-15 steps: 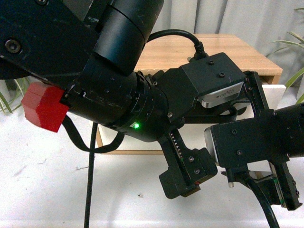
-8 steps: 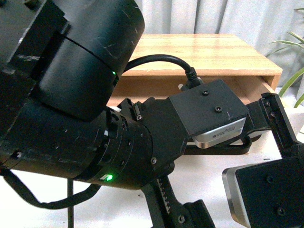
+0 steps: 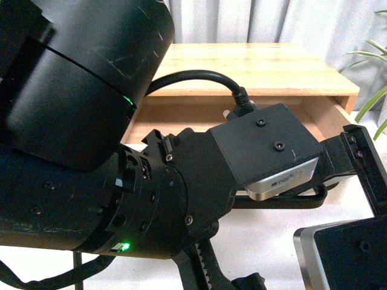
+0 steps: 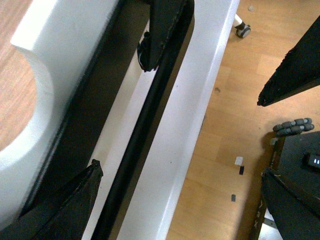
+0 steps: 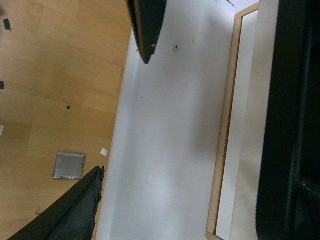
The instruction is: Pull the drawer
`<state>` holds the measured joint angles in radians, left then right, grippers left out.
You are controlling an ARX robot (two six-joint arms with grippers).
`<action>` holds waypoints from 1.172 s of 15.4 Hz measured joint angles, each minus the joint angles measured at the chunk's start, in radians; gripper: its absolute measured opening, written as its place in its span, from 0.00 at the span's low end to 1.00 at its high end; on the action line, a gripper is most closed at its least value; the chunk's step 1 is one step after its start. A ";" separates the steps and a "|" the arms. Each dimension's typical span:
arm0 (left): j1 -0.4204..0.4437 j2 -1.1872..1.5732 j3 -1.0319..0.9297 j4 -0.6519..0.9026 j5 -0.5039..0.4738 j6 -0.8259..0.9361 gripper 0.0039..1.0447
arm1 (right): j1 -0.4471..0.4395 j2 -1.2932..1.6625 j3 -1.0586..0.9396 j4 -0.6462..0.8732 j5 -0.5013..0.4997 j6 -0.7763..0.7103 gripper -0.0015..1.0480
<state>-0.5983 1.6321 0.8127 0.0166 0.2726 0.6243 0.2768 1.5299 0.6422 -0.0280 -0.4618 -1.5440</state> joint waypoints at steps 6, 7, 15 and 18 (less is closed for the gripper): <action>0.034 -0.104 0.000 0.035 0.037 -0.070 0.94 | -0.003 -0.120 0.037 -0.090 -0.044 0.011 0.94; 0.039 -0.135 -0.002 0.049 0.043 -0.088 0.94 | -0.010 -0.143 0.038 -0.090 -0.064 0.032 0.94; 0.248 -0.501 -0.124 0.274 -0.072 -0.345 0.94 | -0.192 -0.287 -0.010 0.393 -0.152 0.585 0.94; 0.395 -0.701 -0.241 0.339 -0.297 -0.501 0.82 | -0.216 -0.496 -0.193 0.556 0.399 1.138 0.64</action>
<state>-0.2035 0.9310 0.5716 0.3553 -0.0246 0.1234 0.0605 1.0340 0.4496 0.5282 -0.0628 -0.4061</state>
